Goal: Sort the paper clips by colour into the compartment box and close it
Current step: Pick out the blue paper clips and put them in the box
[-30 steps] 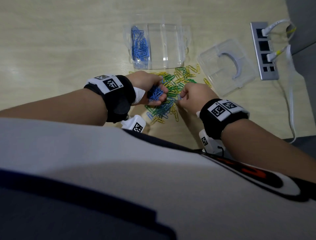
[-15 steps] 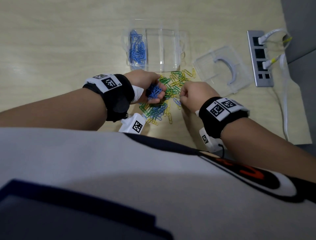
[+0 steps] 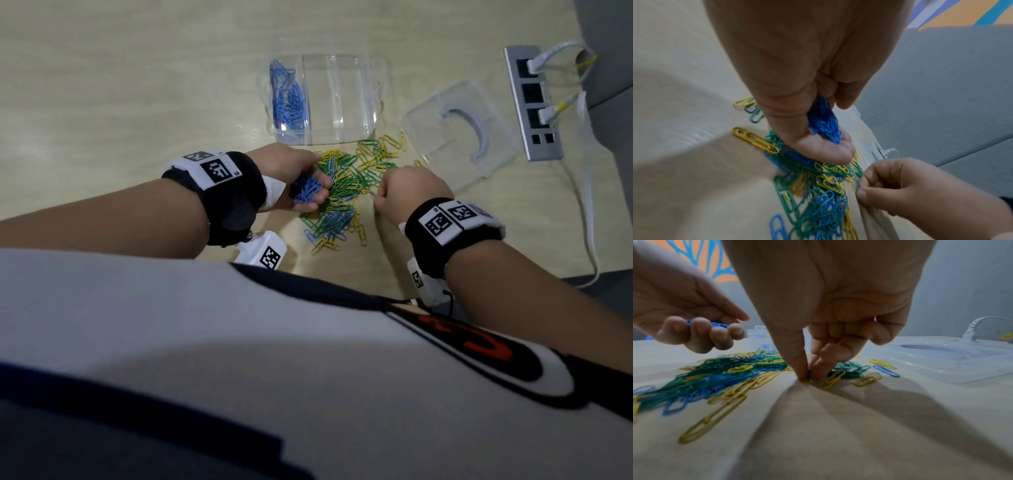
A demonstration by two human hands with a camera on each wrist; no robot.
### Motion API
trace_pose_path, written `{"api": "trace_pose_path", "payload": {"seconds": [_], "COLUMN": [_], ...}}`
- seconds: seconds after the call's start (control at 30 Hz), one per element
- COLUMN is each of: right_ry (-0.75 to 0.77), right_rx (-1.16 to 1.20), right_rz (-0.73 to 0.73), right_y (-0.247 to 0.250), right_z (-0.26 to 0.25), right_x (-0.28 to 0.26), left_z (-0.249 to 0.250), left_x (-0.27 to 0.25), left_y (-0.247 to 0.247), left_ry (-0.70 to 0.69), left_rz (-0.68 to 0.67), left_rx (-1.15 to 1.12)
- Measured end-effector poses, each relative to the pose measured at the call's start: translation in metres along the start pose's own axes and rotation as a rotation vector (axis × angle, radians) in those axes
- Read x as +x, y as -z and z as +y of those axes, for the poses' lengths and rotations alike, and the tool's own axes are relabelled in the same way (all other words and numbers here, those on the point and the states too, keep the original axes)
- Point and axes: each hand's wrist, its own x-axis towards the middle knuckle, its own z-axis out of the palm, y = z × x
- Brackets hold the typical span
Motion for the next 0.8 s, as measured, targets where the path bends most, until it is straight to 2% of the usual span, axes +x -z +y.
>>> {"api": "trace_pose_path", "payload": {"seconds": [0.1, 0.2, 0.27, 0.33, 0.4, 0.47, 0.5, 0.6, 0.63, 0.8], "right_ry": [0.039, 0.191, 0.290, 0.334, 0.343, 0.338, 0.340, 0.358, 0.356, 0.362], "right_rx": [0.038, 0.315, 0.462, 0.510, 0.522, 0.475, 0.413, 0.158, 0.106, 0.050], "right_rz": [0.066, 0.130, 0.105, 0.077, 0.125, 0.176, 0.151, -0.044, -0.053, 0.047], "right_y": [0.009, 0.021, 0.029, 0.032, 0.031, 0.024, 0.020, 0.008, 0.005, 0.000], "right_z": [-0.001, -0.011, -0.024, -0.033, -0.035, -0.031, -0.029, -0.026, -0.026, -0.015], "right_x": [-0.004, -0.011, -0.016, -0.017, -0.013, -0.004, 0.000, 0.005, 0.005, 0.008], "left_z": [0.000, 0.000, 0.001, 0.004, 0.006, 0.005, 0.004, 0.000, -0.001, -0.004], "left_x": [-0.001, 0.001, 0.001, -0.001, -0.002, -0.001, 0.000, 0.002, 0.002, 0.001], "left_y": [-0.001, -0.006, -0.010, -0.014, -0.012, -0.007, -0.004, 0.006, 0.009, 0.015], "left_ry": [0.010, 0.012, -0.004, -0.013, -0.012, -0.006, 0.005, 0.040, 0.040, 0.020], "left_rz": [-0.013, -0.024, -0.010, 0.013, 0.020, 0.016, 0.021, 0.059, 0.068, 0.108], "left_rx": [0.001, -0.021, -0.068, -0.114, -0.122, -0.105, -0.092, -0.088, -0.099, -0.116]}}
